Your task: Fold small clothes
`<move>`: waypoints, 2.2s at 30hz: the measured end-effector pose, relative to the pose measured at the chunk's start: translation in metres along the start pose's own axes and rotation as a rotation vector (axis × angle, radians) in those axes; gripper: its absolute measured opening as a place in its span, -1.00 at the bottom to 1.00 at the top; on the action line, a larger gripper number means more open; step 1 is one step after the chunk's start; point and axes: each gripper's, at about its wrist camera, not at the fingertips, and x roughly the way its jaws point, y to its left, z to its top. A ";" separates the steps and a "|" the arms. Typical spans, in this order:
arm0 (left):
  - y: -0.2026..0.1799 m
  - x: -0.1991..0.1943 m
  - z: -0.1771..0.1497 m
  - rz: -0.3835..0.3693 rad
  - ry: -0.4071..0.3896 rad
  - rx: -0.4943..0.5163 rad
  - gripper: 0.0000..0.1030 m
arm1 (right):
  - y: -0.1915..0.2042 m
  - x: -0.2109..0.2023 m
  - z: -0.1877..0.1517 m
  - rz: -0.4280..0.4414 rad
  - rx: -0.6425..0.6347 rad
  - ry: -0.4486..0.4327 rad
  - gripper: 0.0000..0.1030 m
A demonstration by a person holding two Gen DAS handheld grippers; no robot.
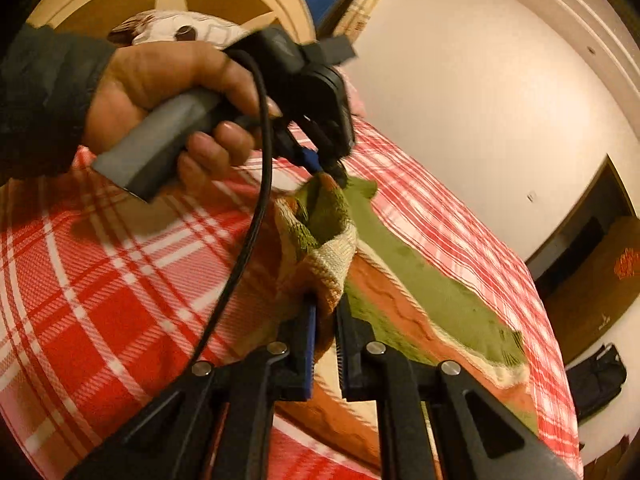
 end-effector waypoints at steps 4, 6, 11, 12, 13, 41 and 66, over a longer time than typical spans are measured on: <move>-0.019 -0.003 0.005 -0.023 -0.023 0.015 -0.77 | -0.017 -0.004 -0.003 -0.023 0.033 -0.013 -0.88; -0.030 -0.003 0.007 -0.031 -0.034 0.026 -0.77 | -0.024 -0.007 -0.004 -0.040 0.042 -0.018 -0.88; -0.056 -0.001 0.012 -0.064 -0.050 0.062 -0.77 | -0.041 -0.012 -0.010 -0.073 0.080 -0.023 -0.88; -0.063 0.001 0.013 -0.071 -0.049 0.072 -0.77 | -0.044 -0.014 -0.011 -0.075 0.088 -0.022 -0.88; -0.069 0.003 0.014 -0.070 -0.050 0.082 -0.77 | -0.047 -0.014 -0.013 -0.079 0.097 -0.022 -0.88; -0.244 0.102 0.013 -0.111 0.014 0.301 -0.79 | -0.148 -0.033 -0.071 -0.204 0.353 0.032 -0.89; -0.314 0.212 -0.045 -0.008 0.158 0.529 -0.81 | -0.192 -0.046 -0.142 -0.060 0.624 0.244 -0.89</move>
